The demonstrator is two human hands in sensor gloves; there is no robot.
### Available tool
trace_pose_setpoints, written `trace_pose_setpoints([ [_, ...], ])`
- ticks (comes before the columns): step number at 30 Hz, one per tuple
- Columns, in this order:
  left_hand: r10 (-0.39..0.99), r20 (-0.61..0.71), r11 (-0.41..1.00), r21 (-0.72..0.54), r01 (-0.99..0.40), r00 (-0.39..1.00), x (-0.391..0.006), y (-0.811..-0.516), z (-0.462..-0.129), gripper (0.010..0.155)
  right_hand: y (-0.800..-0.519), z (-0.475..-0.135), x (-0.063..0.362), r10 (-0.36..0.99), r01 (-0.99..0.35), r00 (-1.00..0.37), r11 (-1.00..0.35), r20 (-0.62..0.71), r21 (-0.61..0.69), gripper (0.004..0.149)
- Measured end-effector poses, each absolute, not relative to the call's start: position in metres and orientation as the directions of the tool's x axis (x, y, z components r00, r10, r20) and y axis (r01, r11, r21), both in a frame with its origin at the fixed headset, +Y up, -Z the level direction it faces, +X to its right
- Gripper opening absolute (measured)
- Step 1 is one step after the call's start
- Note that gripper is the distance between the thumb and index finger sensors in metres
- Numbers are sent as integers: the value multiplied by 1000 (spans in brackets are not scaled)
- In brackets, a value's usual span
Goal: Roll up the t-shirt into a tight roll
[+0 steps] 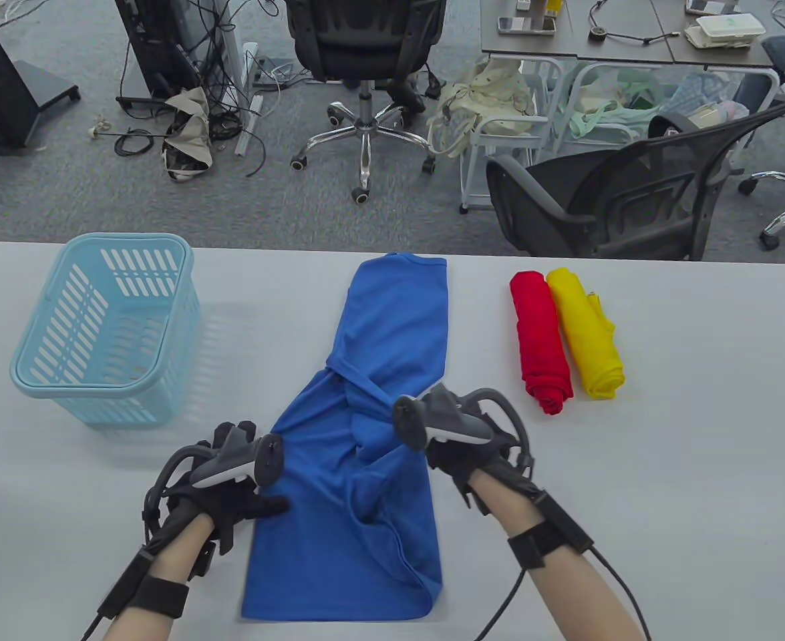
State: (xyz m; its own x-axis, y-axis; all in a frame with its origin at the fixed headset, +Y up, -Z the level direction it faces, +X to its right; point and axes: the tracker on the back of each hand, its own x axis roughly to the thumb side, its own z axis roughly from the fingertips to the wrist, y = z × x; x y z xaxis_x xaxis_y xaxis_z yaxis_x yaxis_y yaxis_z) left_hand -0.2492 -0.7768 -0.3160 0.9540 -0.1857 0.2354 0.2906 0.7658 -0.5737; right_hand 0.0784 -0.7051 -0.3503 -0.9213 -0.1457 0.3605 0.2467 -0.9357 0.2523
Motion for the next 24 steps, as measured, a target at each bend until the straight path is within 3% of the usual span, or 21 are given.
trace_pose_setpoints([
  [2,-197,185,762,-589,269,963,-259,-770,-318,87,-702,-350,116,-194,279,-939,-913,285,297,36],
  [5,-192,142,775,-586,239,971,-261,-754,-317,78,-710,-342,146,-201,287,-954,-833,224,473,35],
  [7,-219,156,831,-487,268,963,-247,-738,-311,69,-714,-336,147,-201,301,-950,-797,239,524,35],
  [11,-341,266,893,-208,399,902,-213,-731,-294,69,-696,-336,122,-162,256,-958,-859,237,443,43],
  [13,-270,385,926,-146,347,882,-197,-732,-286,68,-683,-337,93,-93,203,-954,-901,285,383,47],
  [15,-160,437,948,-183,262,885,-188,-738,-282,66,-681,-336,60,3,169,-916,-904,401,392,51],
  [18,-126,462,929,-257,268,878,-185,-751,-283,69,-691,-337,11,57,167,-868,-902,493,398,62],
  [21,-173,456,863,-357,358,873,-191,-771,-287,75,-716,-346,-35,-45,272,-841,-897,539,350,75],
  [24,-145,412,857,-402,323,900,-201,-772,-292,75,-740,-360,-60,-211,407,-819,-869,533,281,65],
])
